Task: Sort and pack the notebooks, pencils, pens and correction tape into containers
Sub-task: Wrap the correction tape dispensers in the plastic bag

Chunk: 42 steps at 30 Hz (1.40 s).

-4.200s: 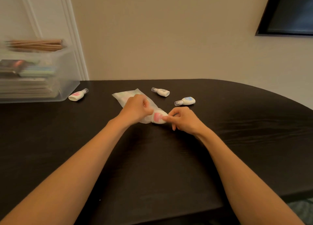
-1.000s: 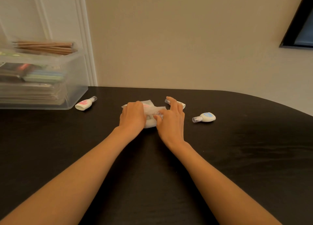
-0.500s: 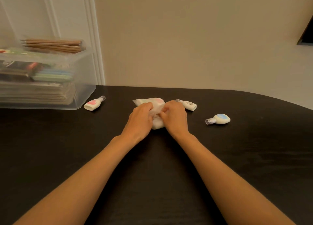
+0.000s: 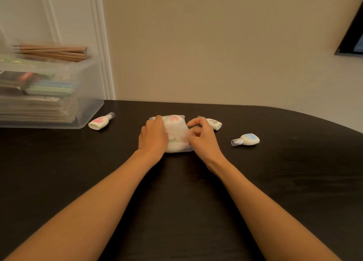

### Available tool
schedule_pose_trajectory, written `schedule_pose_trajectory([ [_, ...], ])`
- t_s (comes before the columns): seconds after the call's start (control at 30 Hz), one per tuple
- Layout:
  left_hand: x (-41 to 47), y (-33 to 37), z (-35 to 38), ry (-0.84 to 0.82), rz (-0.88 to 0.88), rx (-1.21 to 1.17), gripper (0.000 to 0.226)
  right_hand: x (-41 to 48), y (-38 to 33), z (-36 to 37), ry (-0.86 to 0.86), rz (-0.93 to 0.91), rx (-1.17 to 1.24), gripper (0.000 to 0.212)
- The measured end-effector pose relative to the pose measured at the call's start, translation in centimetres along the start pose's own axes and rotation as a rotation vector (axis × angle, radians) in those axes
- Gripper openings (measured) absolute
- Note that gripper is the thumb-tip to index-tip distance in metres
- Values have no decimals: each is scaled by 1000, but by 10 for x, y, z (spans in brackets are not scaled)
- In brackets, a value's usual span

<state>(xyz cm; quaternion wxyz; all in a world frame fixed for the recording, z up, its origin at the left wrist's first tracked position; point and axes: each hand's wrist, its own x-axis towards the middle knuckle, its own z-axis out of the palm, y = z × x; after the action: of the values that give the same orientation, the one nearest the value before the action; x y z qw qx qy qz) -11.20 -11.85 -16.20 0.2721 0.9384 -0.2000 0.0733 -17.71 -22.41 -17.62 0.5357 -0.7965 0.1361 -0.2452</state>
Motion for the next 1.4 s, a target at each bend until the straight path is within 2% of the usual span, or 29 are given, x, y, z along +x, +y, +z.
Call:
schedule_pose_trajectory([
  [0.07,2,-2,2,12,-17,-44,30,-1,0,-3,-32,38,27,38],
  [0.17,1,-6,5,14,-1,-73,28,-4,0,0,-28,6,-89,19],
  [0.23,1,-9,6,3,17,-35,32,-8,1,3,-31,-19,-174,14],
  [0.43,1,-13,3,-108,71,8,36,-17,-2,-1,-12,24,-139,14],
  [0.6,-21,-11,-14,-202,67,-48,50,-29,-4,-1,-24,91,-136,27],
  [0.73,-30,-19,-37,-278,163,-24,39,-33,-9,-9,155,183,135,49],
  [0.8,-30,-23,-43,-296,248,13,36,-30,-6,-11,242,198,79,43],
  [0.87,-28,-23,-47,-246,259,-85,57,-24,-1,-12,258,176,42,24],
  [0.9,-25,-22,-48,-211,232,-177,64,-20,2,-12,235,158,45,19],
  [0.93,-22,-18,-48,-182,202,-265,67,-16,4,-12,199,142,50,24],
  [1.0,-12,-11,-45,-171,173,-374,65,-6,8,-10,112,135,58,44],
  [1.1,8,-8,-32,-189,185,-281,39,9,10,-7,-45,149,28,61],
  [1.17,20,-13,-21,-335,188,-166,48,18,11,-7,-156,156,0,64],
  [1.27,31,-20,-15,-448,187,-171,25,30,14,-8,-262,138,-64,60],
  [1.4,41,-29,-13,-464,205,-212,38,37,16,-12,-327,119,-165,63],
])
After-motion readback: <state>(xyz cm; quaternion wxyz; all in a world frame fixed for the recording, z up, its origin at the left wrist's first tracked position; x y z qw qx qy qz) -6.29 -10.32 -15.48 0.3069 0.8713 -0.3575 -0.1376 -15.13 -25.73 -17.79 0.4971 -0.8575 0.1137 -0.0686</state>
